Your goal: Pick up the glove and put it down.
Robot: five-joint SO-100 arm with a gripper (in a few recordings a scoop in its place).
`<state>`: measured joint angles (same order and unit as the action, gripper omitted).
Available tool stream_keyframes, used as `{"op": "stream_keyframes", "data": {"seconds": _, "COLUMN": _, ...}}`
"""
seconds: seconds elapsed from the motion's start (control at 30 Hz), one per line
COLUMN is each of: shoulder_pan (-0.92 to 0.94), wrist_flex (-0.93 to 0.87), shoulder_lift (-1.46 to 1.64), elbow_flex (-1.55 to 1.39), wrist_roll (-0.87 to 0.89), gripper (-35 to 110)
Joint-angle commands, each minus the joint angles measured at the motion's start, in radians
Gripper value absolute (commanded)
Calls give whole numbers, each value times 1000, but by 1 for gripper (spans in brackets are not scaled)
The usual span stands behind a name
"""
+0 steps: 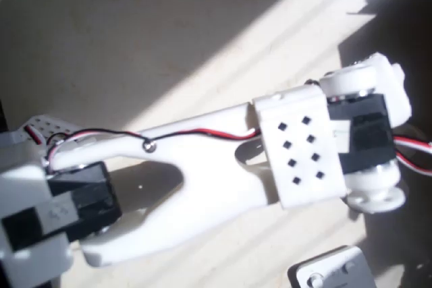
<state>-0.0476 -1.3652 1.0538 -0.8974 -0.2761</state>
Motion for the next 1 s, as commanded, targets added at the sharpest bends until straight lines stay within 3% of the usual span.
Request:
{"op": "stream_keyframes", "data": {"seconds": 0.0, "shoulder_pan": -49, "wrist_flex": 6, "shoulder_lift": 41, "elbow_flex": 5, "wrist_roll": 28, "gripper": 26}}
{"op": "stream_keyframes", "data": {"seconds": 0.2, "shoulder_pan": -66, "wrist_flex": 21, "shoulder_lift": -57, "elbow_flex": 15, "wrist_roll": 150, "gripper": 26}}
{"op": "stream_keyframes", "data": {"seconds": 0.8, "shoulder_pan": -51, "wrist_flex": 89, "shoulder_lift": -60, "elbow_flex": 5, "wrist_roll": 138, "gripper": 25}}
{"op": "stream_keyframes", "data": {"seconds": 0.97, "shoulder_pan": -51, "wrist_flex": 89, "shoulder_lift": -60, "elbow_flex": 12, "wrist_roll": 138, "gripper": 15}}
